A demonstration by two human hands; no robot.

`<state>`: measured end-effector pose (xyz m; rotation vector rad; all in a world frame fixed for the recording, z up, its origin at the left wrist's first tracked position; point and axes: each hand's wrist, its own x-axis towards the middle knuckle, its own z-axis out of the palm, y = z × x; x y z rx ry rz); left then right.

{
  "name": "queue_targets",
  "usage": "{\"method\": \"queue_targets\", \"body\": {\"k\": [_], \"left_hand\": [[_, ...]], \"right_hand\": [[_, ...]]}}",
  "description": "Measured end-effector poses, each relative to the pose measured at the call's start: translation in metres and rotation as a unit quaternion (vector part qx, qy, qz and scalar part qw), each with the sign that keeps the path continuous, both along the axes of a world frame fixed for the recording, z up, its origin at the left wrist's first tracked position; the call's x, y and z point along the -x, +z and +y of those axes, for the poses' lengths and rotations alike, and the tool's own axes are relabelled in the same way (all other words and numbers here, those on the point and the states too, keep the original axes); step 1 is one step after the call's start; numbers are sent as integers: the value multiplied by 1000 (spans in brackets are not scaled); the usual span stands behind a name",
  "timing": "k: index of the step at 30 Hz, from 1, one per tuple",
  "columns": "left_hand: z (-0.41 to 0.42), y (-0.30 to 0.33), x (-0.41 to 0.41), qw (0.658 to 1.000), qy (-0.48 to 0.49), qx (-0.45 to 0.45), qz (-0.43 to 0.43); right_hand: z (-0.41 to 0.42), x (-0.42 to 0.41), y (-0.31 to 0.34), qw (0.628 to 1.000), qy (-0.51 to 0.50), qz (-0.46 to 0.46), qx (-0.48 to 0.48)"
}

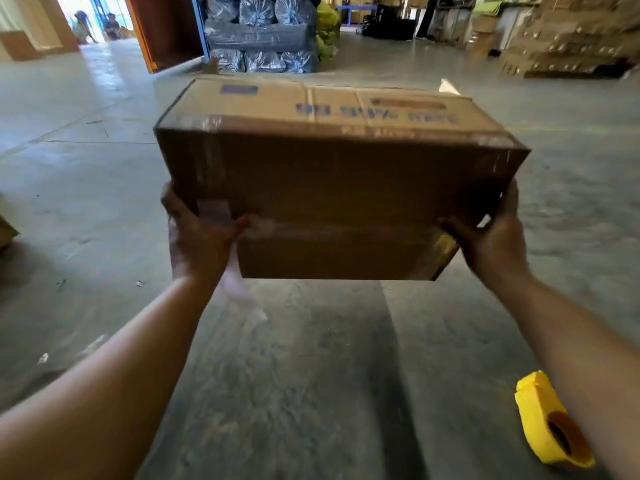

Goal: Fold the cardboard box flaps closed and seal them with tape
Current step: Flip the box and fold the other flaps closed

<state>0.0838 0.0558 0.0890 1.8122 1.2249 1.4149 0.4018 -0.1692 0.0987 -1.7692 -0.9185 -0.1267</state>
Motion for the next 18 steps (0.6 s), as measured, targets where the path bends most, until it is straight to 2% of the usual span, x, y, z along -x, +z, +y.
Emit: {"method": "queue_targets", "body": {"k": [5,9,12,18], "left_hand": [[-34,-97,37,995,25,101,-4],[-64,-155,65,988,24,155,16],[-70,-176,75,990,14,142,19],[-81,-195,94,983,11,163,81]], "right_hand": [[-17,48,-91,993,9,91,-72],[-51,83,-144,987,18,144,-68],[-76,100,-176,979,9,182,-88],[-94,113,-187,982,-27,178,-51]]}}
